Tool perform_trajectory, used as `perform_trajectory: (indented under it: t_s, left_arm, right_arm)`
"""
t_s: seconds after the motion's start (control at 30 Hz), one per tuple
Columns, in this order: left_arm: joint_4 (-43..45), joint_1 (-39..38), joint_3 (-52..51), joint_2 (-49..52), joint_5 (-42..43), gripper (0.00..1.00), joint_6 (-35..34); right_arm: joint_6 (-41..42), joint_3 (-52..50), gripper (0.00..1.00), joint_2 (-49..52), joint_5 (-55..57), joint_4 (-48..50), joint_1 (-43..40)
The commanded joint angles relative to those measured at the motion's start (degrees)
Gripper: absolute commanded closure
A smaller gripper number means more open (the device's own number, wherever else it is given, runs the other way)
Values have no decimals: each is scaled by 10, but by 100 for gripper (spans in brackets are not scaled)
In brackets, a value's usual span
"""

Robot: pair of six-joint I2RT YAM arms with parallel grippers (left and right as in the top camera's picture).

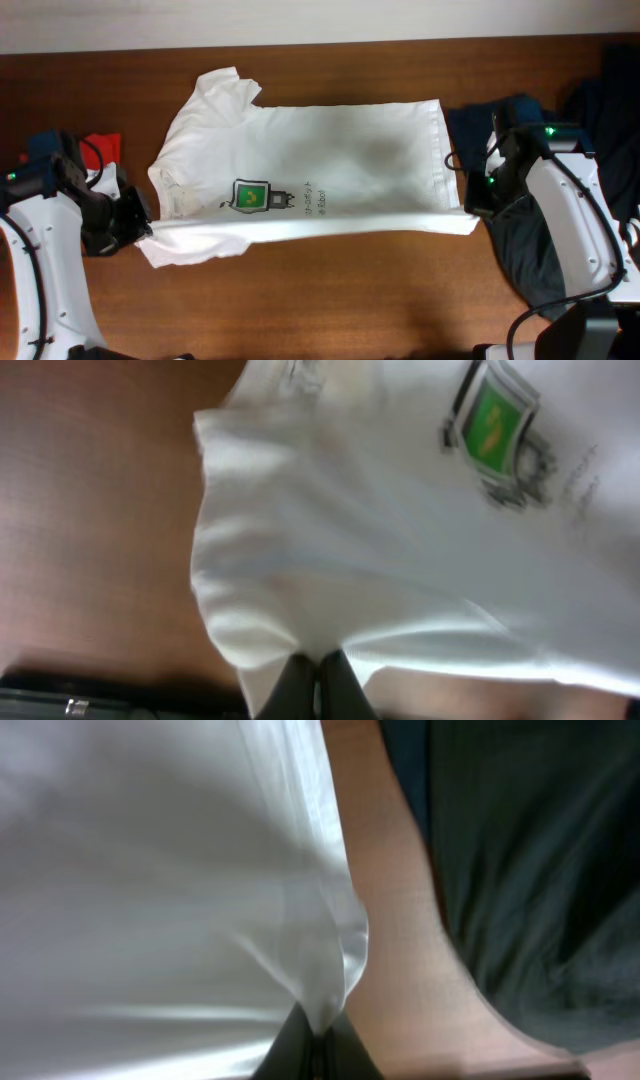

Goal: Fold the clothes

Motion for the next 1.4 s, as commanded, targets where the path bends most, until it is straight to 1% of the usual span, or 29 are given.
perform_trajectory:
  t_s: [0.0, 0.07, 0.1, 0.17, 0.23, 0.3, 0.43, 0.57, 0.73, 0.77, 0.8, 0.83, 0.87, 0.9, 0.97, 1.03, 1.07, 1.1, 1.13, 1.17, 1.27, 1.3, 1.37]
  left_arm:
    - [86, 3, -15, 3, 33, 100, -14]
    - [162, 3, -41, 15, 55, 100, -14]
    - [177, 3, -48, 19, 64, 100, -14]
    - [239, -3, -75, 43, 111, 100, -14]
    - [287, -17, -88, 68, 134, 100, -14]
    - [339, -38, -91, 101, 131, 100, -14]
    - [432, -48, -91, 151, 131, 100, -14]
    - [465, -50, -91, 184, 132, 99, -14]
    - [518, -52, -91, 205, 132, 99, -14]
    - [537, -52, -91, 205, 134, 98, -14]
    - [560, -53, -91, 205, 133, 91, -14]
    - [572, -54, -91, 205, 136, 82, -14]
    - [579, -56, -91, 205, 148, 48, -14]
    - [579, -56, -91, 205, 171, 37, -14]
    - [579, -56, -91, 203, 233, 37, -14]
    - [557, -60, -91, 195, 287, 37, -14]
    - [534, -72, -91, 194, 287, 37, -10]
    - [520, -81, -91, 194, 283, 37, -1]
    - [494, -96, -91, 194, 257, 37, 13]
    - [458, -118, -91, 194, 203, 37, 21]
    - [405, -171, -95, 195, 111, 38, 21]
    - [396, -201, -98, 195, 92, 39, 21]
    - [399, -236, -106, 196, 85, 40, 21]
  right_arm:
    - [2, -1, 96, 15, 18, 58, -4]
    - [2, -1, 97, 28, 18, 101, -4]
    - [2, -1, 96, 32, 18, 111, -4]
    - [2, -1, 96, 44, 18, 153, -4]
    - [2, -1, 96, 57, 18, 185, -4]
    - [2, -1, 96, 75, 18, 213, -4]
    - [2, -1, 96, 119, 16, 262, -4]
    - [2, -1, 96, 153, 15, 305, -4]
    - [2, -1, 94, 161, 12, 335, -4]
    - [2, -1, 88, 161, 11, 340, -4]
    - [2, -1, 73, 161, 11, 342, -4]
    - [2, -1, 72, 161, 11, 341, -4]
    - [2, -2, 71, 161, 11, 334, -4]
    - [2, -2, 65, 161, 12, 327, -4]
    - [2, -2, 65, 161, 12, 309, -4]
    - [2, -6, 66, 162, 12, 285, -4]
    - [2, -12, 66, 164, 12, 273, -4]
    - [2, -15, 70, 164, 11, 267, -4]
    - [2, -22, 72, 166, 11, 263, -4]
    - [2, -39, 73, 166, 7, 264, -4]
    - [2, -79, 72, 166, 5, 271, -4]
    - [2, -98, 73, 166, 5, 281, -4]
    - [2, -115, 73, 166, 5, 287, -4]
